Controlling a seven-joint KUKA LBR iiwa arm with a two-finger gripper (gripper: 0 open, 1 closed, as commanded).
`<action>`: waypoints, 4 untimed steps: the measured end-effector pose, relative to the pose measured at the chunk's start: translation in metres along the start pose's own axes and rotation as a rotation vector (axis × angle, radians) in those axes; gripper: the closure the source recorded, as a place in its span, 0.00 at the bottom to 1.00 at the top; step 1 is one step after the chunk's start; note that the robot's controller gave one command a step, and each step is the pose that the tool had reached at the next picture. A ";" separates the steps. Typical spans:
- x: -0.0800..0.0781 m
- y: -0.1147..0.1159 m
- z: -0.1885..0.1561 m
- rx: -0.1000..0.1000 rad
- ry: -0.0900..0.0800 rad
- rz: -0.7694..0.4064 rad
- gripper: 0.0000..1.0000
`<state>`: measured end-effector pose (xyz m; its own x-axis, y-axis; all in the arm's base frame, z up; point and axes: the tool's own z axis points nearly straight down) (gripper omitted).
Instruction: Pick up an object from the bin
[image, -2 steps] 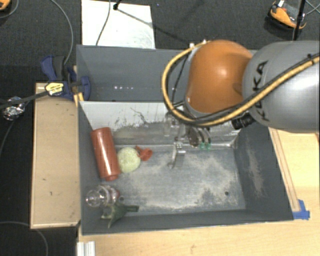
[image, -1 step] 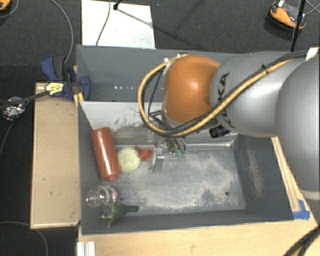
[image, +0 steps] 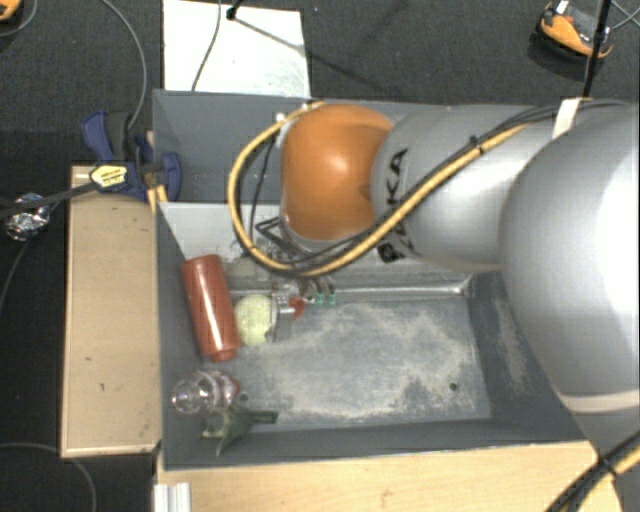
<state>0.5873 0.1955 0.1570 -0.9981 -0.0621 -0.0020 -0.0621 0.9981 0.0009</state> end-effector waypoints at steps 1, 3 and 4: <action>-0.005 0.001 0.031 -0.004 -0.009 0.148 0.00; -0.002 0.012 0.079 -0.007 -0.006 0.266 1.00; -0.002 0.013 0.080 -0.008 -0.007 0.332 1.00</action>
Offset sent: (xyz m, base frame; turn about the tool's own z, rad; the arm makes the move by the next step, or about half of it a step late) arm 0.0029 0.0124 -0.0870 -0.3151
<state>0.5882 0.2090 0.0768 -0.9639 0.2663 -0.0075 0.2662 0.9639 0.0103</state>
